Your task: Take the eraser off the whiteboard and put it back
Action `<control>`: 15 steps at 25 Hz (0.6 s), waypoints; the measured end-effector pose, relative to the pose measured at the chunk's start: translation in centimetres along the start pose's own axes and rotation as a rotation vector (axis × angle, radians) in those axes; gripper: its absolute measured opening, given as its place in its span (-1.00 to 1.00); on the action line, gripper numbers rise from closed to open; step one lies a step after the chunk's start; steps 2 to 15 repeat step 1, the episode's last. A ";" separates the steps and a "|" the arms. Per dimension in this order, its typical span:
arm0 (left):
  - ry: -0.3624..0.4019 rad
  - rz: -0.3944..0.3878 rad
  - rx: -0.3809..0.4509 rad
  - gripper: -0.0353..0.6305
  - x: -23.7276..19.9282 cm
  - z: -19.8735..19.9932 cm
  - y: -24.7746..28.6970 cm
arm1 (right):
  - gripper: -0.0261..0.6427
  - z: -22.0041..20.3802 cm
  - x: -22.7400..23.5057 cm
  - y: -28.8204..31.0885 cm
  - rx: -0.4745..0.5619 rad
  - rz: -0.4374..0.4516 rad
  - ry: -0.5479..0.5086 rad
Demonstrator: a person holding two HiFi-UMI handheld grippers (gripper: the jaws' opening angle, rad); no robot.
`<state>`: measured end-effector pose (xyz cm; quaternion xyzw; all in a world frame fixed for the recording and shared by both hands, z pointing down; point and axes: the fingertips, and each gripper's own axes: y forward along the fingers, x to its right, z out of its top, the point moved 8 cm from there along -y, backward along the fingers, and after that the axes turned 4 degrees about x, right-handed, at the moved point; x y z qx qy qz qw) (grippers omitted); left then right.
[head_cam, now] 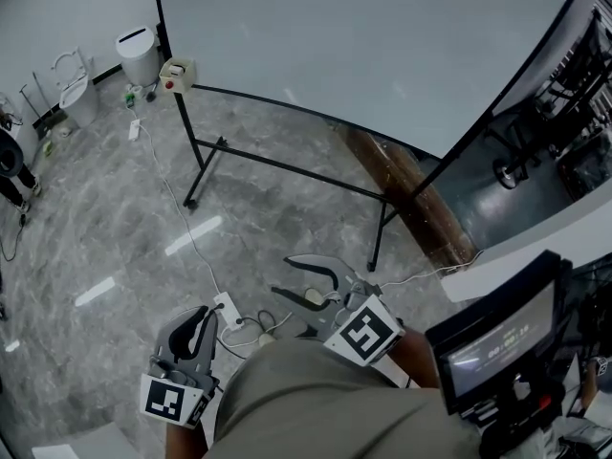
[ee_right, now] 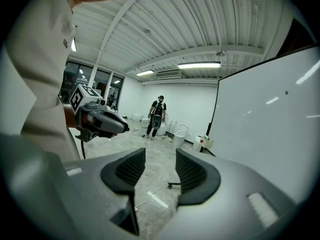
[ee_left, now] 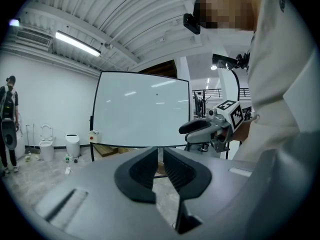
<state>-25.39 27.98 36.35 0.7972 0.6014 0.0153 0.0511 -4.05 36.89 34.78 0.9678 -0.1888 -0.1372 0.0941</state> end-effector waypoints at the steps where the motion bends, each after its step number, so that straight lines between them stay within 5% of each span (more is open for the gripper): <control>1: 0.000 0.000 0.000 -0.77 0.0 0.0 0.0 | -0.34 0.0 0.0 0.0 0.001 0.001 0.002; 15: 0.000 0.000 0.000 -0.77 0.0 0.0 0.0 | -0.34 0.0 0.0 0.0 0.001 0.001 0.002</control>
